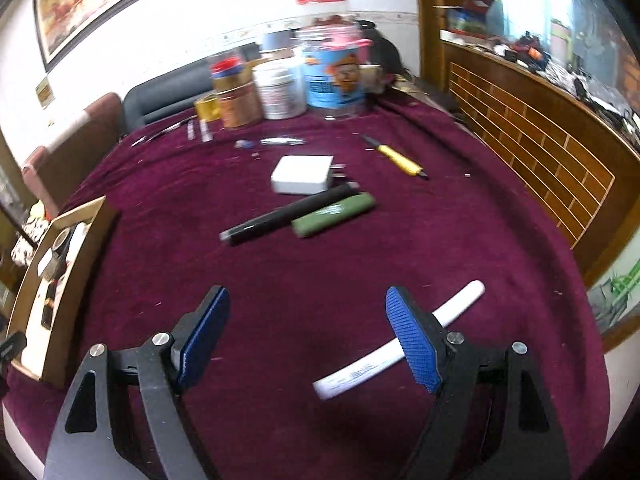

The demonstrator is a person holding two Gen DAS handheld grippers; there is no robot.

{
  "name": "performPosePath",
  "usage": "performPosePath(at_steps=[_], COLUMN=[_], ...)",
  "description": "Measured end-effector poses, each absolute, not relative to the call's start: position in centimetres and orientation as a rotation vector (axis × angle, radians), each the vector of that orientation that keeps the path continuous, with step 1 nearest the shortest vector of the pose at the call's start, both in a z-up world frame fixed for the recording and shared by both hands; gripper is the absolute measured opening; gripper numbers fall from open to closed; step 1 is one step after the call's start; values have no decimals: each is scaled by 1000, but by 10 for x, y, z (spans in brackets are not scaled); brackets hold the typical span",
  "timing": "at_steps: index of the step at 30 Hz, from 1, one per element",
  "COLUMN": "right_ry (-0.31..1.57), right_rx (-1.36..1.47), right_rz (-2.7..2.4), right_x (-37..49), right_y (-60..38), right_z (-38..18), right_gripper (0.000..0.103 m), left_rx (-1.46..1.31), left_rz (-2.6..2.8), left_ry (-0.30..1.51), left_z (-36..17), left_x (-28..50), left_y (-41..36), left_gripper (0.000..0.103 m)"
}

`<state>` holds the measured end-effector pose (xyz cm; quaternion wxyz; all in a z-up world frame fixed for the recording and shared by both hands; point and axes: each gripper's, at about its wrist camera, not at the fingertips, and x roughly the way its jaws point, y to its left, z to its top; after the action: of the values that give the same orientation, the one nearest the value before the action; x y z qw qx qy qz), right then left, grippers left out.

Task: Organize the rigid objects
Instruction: 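Move both open grippers over the table toward the white charger and black marker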

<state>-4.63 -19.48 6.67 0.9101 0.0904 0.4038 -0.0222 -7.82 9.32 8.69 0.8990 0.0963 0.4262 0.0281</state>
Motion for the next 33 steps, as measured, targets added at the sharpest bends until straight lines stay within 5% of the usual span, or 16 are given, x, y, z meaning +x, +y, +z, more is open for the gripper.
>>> performPosePath(at_steps=[33], right_ry=[839], right_rx=[466], right_rz=[47], right_x=[102], right_y=[-274], right_z=[64], right_gripper=[80], left_rx=[202], left_rz=[-48], left_ry=[1072], left_z=[13], left_x=[-20], left_y=[27], left_gripper=[65])
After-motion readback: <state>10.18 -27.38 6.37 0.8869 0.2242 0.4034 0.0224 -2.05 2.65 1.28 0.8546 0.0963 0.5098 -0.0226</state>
